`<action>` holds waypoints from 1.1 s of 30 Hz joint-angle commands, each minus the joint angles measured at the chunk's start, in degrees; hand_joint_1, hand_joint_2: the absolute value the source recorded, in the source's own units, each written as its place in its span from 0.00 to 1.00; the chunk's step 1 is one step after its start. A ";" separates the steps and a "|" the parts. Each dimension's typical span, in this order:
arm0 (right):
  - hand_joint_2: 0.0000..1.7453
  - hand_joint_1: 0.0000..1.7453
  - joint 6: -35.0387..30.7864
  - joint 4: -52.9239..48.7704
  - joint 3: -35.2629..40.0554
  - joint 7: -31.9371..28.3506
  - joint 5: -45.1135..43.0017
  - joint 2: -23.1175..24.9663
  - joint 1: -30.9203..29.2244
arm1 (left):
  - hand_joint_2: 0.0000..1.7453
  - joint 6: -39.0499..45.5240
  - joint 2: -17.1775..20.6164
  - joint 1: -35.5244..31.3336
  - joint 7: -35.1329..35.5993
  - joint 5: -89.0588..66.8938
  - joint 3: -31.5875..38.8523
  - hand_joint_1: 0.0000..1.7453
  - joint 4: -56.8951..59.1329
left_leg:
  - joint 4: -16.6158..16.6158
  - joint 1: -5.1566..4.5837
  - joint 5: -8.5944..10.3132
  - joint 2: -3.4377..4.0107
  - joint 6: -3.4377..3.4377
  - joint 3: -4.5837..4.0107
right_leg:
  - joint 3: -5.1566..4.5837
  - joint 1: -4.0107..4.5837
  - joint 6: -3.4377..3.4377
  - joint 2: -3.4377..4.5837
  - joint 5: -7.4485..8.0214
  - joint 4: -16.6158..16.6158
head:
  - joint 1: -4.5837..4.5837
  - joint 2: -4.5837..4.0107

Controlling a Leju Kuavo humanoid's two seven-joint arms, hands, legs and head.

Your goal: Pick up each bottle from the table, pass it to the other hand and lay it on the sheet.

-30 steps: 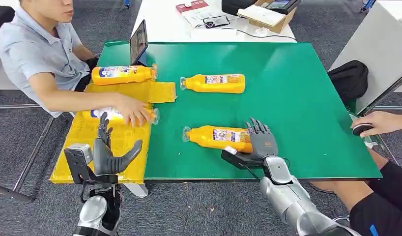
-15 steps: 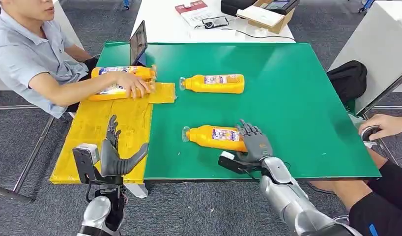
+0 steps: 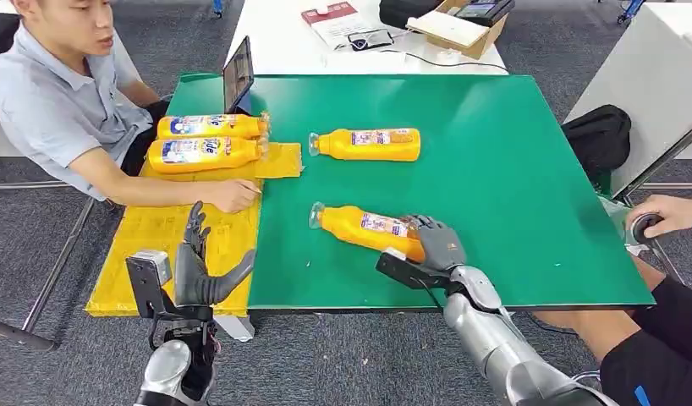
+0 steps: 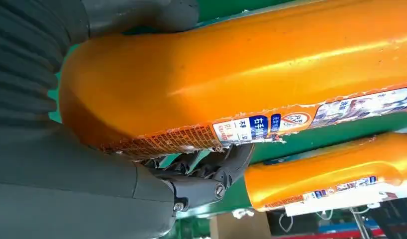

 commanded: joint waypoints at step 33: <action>1.00 0.97 12.63 -18.69 -2.36 -6.55 -22.66 4.42 7.39 | 1.00 -15.40 3.01 0.38 3.97 11.40 -2.21 0.00 6.66 | -0.06 0.03 -0.07 0.01 -0.09 0.26 | 0.24 0.04 -0.14 0.02 -0.08 -0.02 | 0.02 0.00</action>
